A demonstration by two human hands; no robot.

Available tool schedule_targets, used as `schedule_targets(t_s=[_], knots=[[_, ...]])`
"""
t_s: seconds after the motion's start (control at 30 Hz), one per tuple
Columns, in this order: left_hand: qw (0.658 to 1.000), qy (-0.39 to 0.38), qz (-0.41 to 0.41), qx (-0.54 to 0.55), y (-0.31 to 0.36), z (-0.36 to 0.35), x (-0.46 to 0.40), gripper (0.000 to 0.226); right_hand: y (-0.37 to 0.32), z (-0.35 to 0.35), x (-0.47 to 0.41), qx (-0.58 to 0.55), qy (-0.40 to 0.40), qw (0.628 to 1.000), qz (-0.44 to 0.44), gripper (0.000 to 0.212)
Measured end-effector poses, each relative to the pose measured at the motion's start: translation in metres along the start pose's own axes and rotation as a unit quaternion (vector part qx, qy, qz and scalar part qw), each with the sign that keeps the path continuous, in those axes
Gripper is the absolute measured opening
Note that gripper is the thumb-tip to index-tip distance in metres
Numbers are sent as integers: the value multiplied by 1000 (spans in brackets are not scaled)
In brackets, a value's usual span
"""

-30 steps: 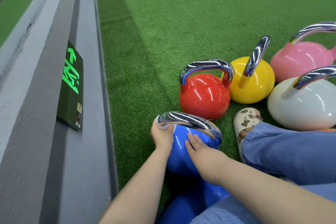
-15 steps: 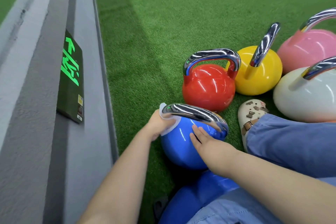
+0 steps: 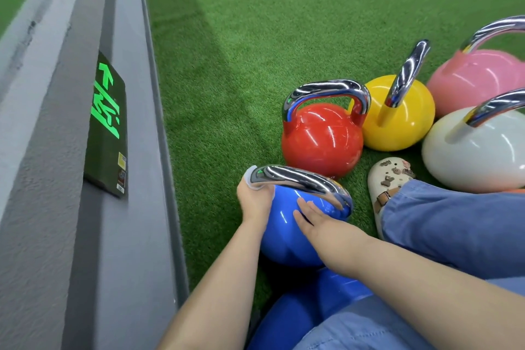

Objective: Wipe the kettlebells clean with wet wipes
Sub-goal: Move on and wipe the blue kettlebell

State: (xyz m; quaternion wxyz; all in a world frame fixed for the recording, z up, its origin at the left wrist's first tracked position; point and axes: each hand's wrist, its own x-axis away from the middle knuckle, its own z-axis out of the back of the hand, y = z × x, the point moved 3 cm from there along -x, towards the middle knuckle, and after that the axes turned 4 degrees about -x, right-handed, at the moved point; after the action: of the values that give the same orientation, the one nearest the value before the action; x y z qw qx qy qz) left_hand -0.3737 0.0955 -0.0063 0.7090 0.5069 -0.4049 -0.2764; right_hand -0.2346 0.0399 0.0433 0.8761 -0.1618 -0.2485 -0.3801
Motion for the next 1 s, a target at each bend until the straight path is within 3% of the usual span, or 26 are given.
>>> schedule_targets(t_s=[0.23, 0.3, 0.4, 0.5, 0.7, 0.87, 0.93, 1.0], knots=[[990, 106, -60, -70, -1, -3, 1, 18, 1, 4, 2, -28, 3, 1000, 4, 70], [992, 52, -76, -83, 0, 1, -1, 19, 1, 4, 2, -32, -2, 999, 8, 70], [973, -137, -64, -177, 13, 13, -10, 23, 3, 1, 0, -45, -8, 999, 1, 71], [905, -316, -55, -280, 40, 19, -9, 30, 4, 6, 2, -56, -15, 998, 4, 70], [811, -420, -104, -395, 74, 14, -6, 35, 3, 20, 9, -87, -35, 996, -12, 75], [603, -523, -139, -586, 104, -21, 2, 35, 8, 19, 6, -115, -43, 992, -10, 68], [566, -566, -48, -597, 107, -33, 6, 28, 15, 20, 4, -165, -87, 982, 8, 60], [526, -594, 3, -608, 110, -42, 15, 12, 29, 24, 14, -267, -168, 948, 23, 49]])
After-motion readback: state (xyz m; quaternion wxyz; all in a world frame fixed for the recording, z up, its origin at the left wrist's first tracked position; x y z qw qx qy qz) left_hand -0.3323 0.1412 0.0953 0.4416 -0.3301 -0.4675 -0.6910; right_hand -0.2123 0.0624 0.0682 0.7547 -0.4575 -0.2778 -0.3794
